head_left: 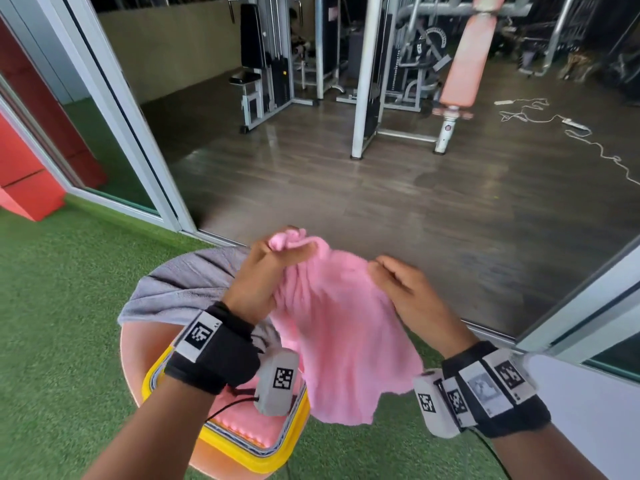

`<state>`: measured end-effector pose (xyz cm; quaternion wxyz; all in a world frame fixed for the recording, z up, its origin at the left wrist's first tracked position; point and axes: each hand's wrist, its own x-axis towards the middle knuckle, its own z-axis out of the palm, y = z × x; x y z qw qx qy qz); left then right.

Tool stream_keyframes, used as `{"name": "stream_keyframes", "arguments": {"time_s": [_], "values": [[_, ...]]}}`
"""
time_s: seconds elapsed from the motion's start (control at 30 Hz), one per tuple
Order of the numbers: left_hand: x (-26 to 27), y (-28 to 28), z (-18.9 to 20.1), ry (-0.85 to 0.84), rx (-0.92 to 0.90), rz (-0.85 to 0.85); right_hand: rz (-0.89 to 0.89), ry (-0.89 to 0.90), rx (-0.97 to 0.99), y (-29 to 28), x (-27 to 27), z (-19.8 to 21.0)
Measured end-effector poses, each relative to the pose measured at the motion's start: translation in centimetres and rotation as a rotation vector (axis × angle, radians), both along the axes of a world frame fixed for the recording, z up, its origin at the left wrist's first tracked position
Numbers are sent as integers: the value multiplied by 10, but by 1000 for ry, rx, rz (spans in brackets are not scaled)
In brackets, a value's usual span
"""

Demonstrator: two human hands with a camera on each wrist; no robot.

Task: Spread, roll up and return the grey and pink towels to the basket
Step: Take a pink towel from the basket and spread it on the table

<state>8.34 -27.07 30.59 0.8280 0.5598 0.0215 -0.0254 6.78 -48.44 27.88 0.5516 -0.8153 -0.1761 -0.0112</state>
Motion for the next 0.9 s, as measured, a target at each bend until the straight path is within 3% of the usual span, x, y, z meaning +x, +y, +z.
{"name": "stream_keyframes", "arguments": {"time_s": [0.13,0.23,0.4,0.53,0.63,0.7,0.9], "values": [[-23,-25,-12,-54,94,-380,33,-56,48,11,8,18],[-22,-32,-16,-52,120,-283,52,2,120,13,6,19],[-7,-2,-9,58,-156,-56,72,141,28,-9,-7,4],[-9,3,-10,14,-69,-98,83,88,-35,-17,-9,11],[-18,-16,-20,-35,62,-349,175,60,12,0,-5,26],[-23,-22,-21,-24,93,-426,193,55,13,8,-4,31],[-42,-3,-34,16,144,-214,138,296,71,-8,-11,-1]]}}
